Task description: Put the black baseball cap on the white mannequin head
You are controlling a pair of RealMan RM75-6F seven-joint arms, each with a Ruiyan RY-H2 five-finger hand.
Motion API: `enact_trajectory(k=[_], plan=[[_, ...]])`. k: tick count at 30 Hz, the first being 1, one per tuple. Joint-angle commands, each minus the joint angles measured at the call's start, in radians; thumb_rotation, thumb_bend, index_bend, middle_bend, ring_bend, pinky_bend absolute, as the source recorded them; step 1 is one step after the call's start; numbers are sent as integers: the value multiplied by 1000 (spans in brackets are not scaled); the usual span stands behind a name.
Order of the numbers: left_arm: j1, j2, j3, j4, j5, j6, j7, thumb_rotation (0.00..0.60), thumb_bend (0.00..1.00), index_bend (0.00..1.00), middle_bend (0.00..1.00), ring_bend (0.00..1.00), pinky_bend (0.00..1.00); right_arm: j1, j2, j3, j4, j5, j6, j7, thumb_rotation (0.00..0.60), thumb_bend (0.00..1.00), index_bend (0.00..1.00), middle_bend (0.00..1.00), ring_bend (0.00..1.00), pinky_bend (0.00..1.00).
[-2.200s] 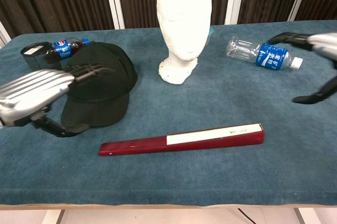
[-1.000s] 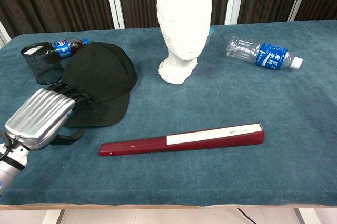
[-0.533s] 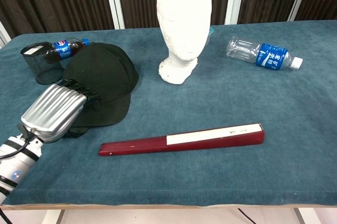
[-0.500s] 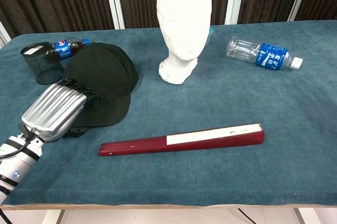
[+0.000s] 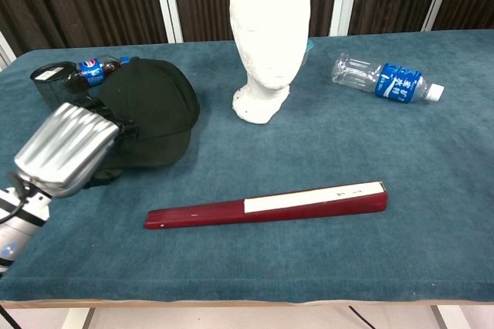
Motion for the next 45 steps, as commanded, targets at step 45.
enact_trajectory(k=[45], plan=[[-541, 378, -284, -389, -72, 97, 271, 600, 549, 749, 740, 568, 402, 10, 20, 13, 7, 51, -100, 9, 600, 102, 0, 0, 0, 48]])
